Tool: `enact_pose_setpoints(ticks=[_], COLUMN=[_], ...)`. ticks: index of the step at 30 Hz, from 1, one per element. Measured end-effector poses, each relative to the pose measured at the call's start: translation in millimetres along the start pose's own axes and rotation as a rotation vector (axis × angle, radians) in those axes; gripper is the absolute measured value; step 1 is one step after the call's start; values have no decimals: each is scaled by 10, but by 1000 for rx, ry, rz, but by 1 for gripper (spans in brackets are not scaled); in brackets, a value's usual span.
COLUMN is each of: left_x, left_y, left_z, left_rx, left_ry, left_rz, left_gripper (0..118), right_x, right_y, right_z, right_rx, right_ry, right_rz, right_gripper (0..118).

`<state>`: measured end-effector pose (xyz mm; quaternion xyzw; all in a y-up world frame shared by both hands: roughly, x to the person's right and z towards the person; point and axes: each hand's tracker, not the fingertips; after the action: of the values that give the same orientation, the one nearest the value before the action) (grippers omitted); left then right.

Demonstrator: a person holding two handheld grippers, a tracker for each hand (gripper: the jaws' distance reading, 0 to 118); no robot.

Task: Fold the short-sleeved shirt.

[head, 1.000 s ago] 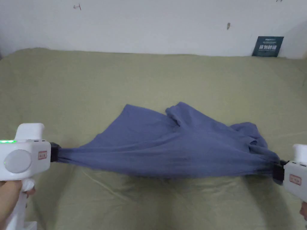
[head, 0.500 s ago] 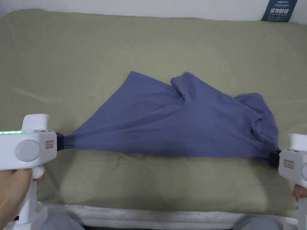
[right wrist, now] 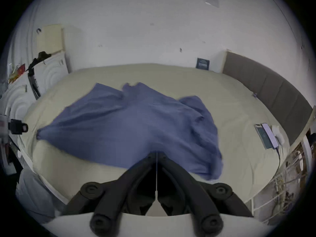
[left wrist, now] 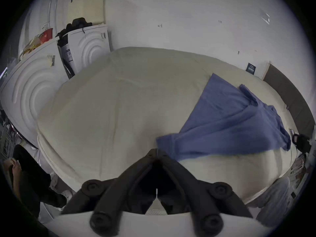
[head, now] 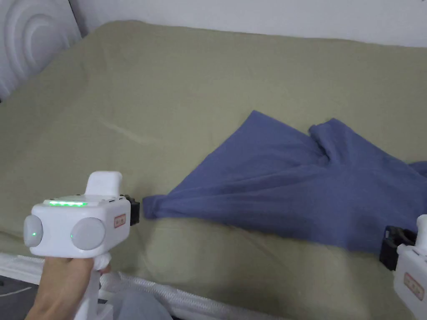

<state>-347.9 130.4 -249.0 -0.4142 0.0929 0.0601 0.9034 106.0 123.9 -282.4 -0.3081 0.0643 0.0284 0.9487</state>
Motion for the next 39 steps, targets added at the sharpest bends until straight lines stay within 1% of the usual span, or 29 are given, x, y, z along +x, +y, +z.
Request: enact_pose_setpoints(ticks=[1,3,6,7,8,10,11,12,13,15,16,17,18,19,20,21,22,23,26,29,30,34,36,39], left_x=[-13,-36,-48,-56,-58,17,25,40,52,111,129,152,225,243,269,303,333,352,429,406,410,438,455,463], left_y=[7,74,242,291,329,414,424,412,429,428,413,409,407,433,449,460,469,465,445,415,418,380,357,356], left_z=[-12,-73,-248,-329,-406,-572,-665,-768,-807,-964,-1006,-997,-909,-866,-818,-763,-726,-688,-640,-605,-609,-581,-581,-611], left_rx=[10,-10,-36,-45,-55,-112,-145,-168,-164,-267,-308,-264,-245,-250,-235,-218,-210,-219,-179,-156,-148,-106,-101,-104], left_ry=[-16,-43,-100,-108,-110,-124,-136,-143,-122,-26,4,-23,-4,-16,-29,-40,-77,-72,-47,-60,-66,-65,-55,-55], left_rz=[10,12,41,46,42,13,12,3,-3,-62,-79,-75,-92,-101,-114,-132,-124,-106,-149,-103,-90,-51,-49,-33], left_gripper=[0,0,1,8,33,105,118,115,111,96,95,91,88,88,66,38,0,0,0,0,0,0,0,0], right_x=[-121,-338,-532,-572,-603,-621,-615,-603,-578,-514,-489,-452,-418,-372,-318,-264,-216,-141,61,345,440,836,989,1166], right_y=[-25,-9,-16,-12,-27,-55,-64,-93,-118,-129,-146,-165,-181,-157,-157,-148,-133,-81,59,362,480,1049,1309,1602], right_z=[-51,-97,-196,-194,-213,-228,-220,-228,-231,-209,-209,-212,-219,-221,-234,-250,-264,-286,-351,-563,-669,-1226,-1541,-1992], right_rx=[2,-12,-20,-27,-27,-34,-40,-44,-48,-61,-64,-68,-71,-76,-84,-92,-101,-102,-91,-77,-75,-108,-143,-190], right_ry=[4,35,74,83,87,102,106,109,115,125,123,116,107,97,88,85,83,76,48,15,-8,-14,-4,-15], right_rz=[8,57,63,66,67,74,76,75,74,71,70,71,72,70,57,36,22,15,8,4,11,28,45,73], right_gripper=[0,0,0,0,0,0,0,0,0,0,0,0,0,0,0,0,0,0,0,0,0,0,0,0])
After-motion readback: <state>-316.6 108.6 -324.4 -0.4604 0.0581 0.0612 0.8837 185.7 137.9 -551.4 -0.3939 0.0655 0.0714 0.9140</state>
